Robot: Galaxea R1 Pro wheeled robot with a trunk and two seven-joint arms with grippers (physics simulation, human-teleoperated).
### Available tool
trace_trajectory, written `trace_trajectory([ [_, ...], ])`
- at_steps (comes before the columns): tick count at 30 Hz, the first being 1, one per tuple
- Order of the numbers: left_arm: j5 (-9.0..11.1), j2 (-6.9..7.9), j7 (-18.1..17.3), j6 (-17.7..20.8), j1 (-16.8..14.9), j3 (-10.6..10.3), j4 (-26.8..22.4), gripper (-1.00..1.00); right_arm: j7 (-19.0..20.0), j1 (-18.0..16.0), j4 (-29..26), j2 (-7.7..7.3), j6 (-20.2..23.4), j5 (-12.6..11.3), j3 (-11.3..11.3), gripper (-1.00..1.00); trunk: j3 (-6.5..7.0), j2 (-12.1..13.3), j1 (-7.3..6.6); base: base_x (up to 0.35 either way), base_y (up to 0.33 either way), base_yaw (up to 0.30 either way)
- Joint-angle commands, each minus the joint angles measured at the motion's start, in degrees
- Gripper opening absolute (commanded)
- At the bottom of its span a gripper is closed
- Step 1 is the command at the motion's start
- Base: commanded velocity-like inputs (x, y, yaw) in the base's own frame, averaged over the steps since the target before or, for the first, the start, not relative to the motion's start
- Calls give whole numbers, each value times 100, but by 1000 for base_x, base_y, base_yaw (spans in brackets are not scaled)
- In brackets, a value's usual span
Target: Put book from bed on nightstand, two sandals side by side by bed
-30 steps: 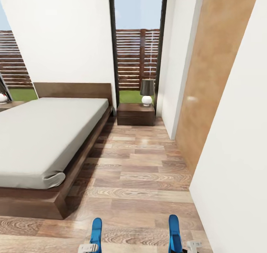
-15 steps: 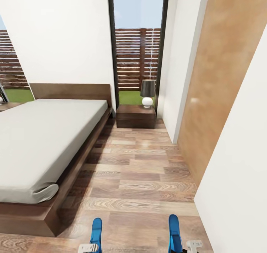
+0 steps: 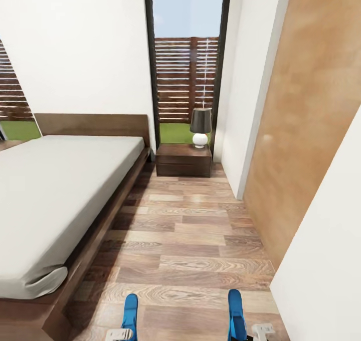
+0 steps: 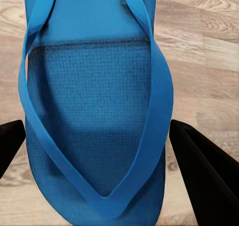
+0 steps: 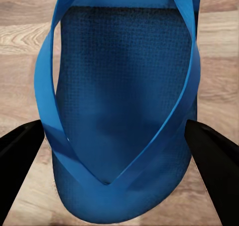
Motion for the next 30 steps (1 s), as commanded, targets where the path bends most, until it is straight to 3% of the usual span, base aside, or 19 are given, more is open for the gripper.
trace_trajectory([
  [1, 54, 4, -12, -13, -4, -22, 5, -100, 39, -9, 22, 3, -31, -63, 45, -100, -5, -2, 2, 300, 0, 0],
  [30, 58, 4, -12, -12, -5, -28, 11, -100, 39, -9, 22, 3, -31, -63, 48, -100, -5, -2, 2, 301, 0, 0],
])
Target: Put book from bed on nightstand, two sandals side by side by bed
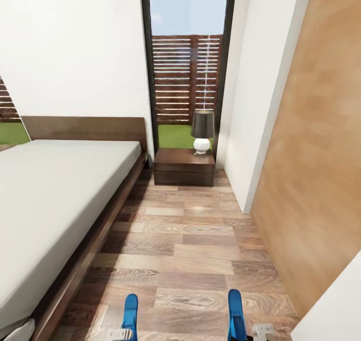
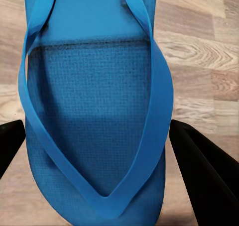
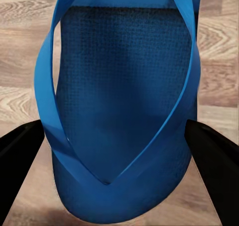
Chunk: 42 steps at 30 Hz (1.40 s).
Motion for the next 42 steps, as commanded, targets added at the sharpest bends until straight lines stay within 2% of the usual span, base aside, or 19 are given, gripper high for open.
trace_trajectory([
  [1, 55, 5, -12, -14, -3, -24, 6, -100, 39, -9, 24, 3, -31, -63, 45, -100, -5, -2, 2, 303, 0, 0],
  [42, 57, 5, -12, -14, -5, -24, 8, -100, 39, -9, 24, 3, -31, -63, 47, -100, -5, -2, 2, 303, 0, 0],
])
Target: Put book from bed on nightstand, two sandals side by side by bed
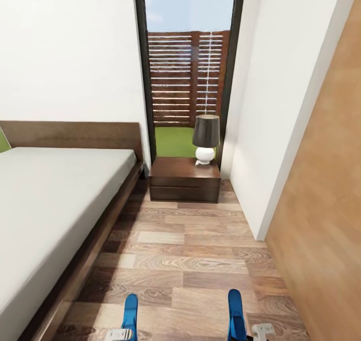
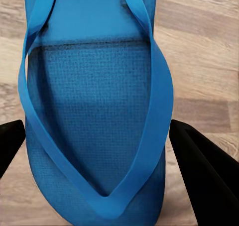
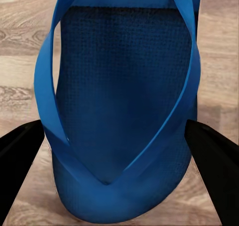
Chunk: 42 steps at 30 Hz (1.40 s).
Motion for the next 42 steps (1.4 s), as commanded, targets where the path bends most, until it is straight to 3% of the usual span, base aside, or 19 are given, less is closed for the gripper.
trace_trajectory([
  [1, 54, 5, -12, -14, -4, -24, 6, -100, 39, -9, 23, 3, -31, -63, 43, -100, -5, -2, 2, 303, 0, 0],
  [17, 54, 5, -11, -14, 0, -24, 6, -100, 39, -9, 24, 3, -31, -63, 43, -100, -5, -2, 2, 303, -5, 0],
  [42, 54, 5, -11, -14, -2, -24, 6, -100, 39, -9, 25, 3, -31, -63, 45, -100, -5, -2, 2, 296, -130, 0],
])
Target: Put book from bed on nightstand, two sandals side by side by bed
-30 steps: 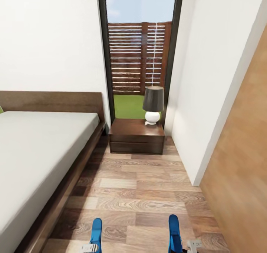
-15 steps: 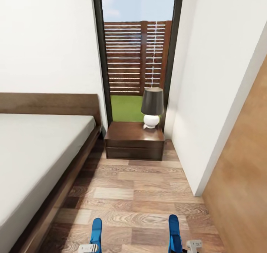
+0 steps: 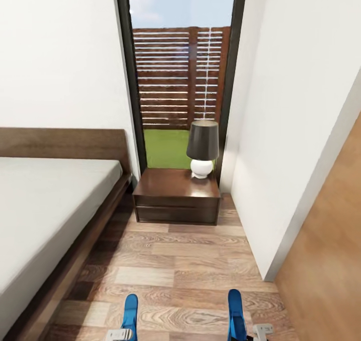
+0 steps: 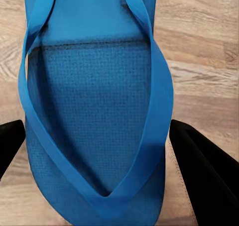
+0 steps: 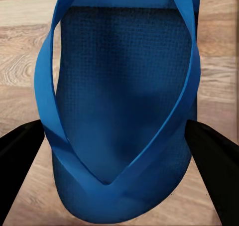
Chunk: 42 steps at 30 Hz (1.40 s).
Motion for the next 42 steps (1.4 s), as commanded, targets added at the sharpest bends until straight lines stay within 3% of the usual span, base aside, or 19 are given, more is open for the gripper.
trace_trajectory([
  [1, 55, 5, -12, -14, -2, -24, 5, -100, 39, -9, 21, 3, -30, -63, 44, -100, -5, -2, 2, 307, -89, 0],
  [42, 55, 5, -11, -14, -5, -20, 5, -100, 39, -9, 21, 3, -30, -63, 44, -100, -5, -2, 2, 311, -24, 0],
])
